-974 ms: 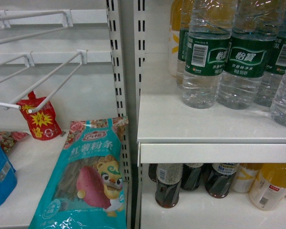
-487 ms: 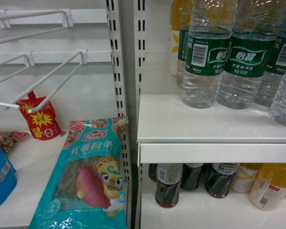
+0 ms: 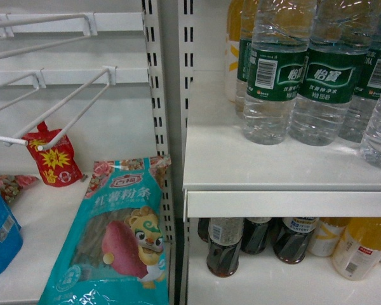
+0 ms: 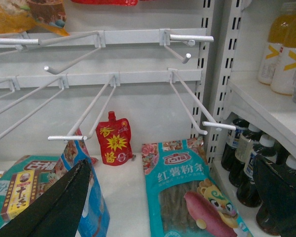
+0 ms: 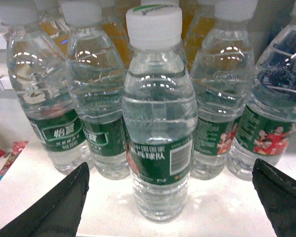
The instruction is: Move water from second to third shelf
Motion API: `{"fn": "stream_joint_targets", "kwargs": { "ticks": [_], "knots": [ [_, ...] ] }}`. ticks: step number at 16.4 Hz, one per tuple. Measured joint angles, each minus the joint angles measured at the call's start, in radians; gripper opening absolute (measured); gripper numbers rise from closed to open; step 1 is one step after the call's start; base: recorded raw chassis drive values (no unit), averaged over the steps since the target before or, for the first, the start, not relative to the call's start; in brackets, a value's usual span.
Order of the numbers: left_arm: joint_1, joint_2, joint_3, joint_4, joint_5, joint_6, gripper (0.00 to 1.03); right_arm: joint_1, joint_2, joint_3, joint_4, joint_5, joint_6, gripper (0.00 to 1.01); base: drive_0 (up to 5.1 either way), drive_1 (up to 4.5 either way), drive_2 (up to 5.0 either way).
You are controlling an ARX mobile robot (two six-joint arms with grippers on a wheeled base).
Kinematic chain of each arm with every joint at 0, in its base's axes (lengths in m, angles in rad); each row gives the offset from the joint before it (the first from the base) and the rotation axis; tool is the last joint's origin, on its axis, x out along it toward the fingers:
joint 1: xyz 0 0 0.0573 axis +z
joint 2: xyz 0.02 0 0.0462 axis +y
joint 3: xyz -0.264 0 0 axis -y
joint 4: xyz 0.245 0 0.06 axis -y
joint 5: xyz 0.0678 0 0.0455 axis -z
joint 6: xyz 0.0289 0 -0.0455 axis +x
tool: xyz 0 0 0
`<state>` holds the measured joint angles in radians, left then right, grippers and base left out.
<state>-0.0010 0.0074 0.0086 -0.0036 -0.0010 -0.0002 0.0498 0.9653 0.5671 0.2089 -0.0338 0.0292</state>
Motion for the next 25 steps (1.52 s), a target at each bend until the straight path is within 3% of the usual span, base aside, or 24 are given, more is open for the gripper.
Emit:
{"fn": "stream_joint_targets", "kwargs": {
  "ticks": [2, 7, 9, 12, 16, 19, 24, 25],
  "knots": [
    [0.0, 0.0, 0.0, 0.0, 0.0, 0.0, 0.98, -0.014, -0.101, -0.042, -0.057, -0.009, 0.0, 0.98, 0.0, 0.0, 0.0],
    [0.0, 0.0, 0.0, 0.0, 0.0, 0.0, 0.98, -0.079, -0.353, -0.141, -0.238, -0.093, -0.004, 0.98, 0.0, 0.0, 0.0],
    [0.0, 0.0, 0.0, 0.0, -0.001, 0.0, 0.98, -0.055, -0.425, -0.242, -0.008, 0.013, -0.013, 0.82, 0.0, 0.0, 0.0],
    [0.0, 0.0, 0.0, 0.0, 0.0, 0.0, 0.98, -0.05, -0.463, -0.357, 0.105, 0.031, -0.022, 0.54, 0.0, 0.0, 0.0],
    [0.0, 0.0, 0.0, 0.0, 0.0, 0.0, 0.98, -0.05, -0.465, -0.429, 0.147, 0.031, -0.023, 0.36, 0.0, 0.0, 0.0],
    [0.0, 0.0, 0.0, 0.0, 0.0, 0.0, 0.98, -0.05, -0.531, -0.492, 0.15, 0.031, -0.026, 0.01, 0.0, 0.0, 0.0],
    [0.0, 0.0, 0.0, 0.0, 0.0, 0.0, 0.98, -0.05, -0.648, -0.526, 0.069, 0.031, -0.026, 0.02, 0.0, 0.0, 0.0],
    [0.0, 0.0, 0.0, 0.0, 0.0, 0.0, 0.98, -0.05, -0.663, -0.551, 0.104, 0.031, -0.026, 0.02, 0.0, 0.0, 0.0]
  ]
}}
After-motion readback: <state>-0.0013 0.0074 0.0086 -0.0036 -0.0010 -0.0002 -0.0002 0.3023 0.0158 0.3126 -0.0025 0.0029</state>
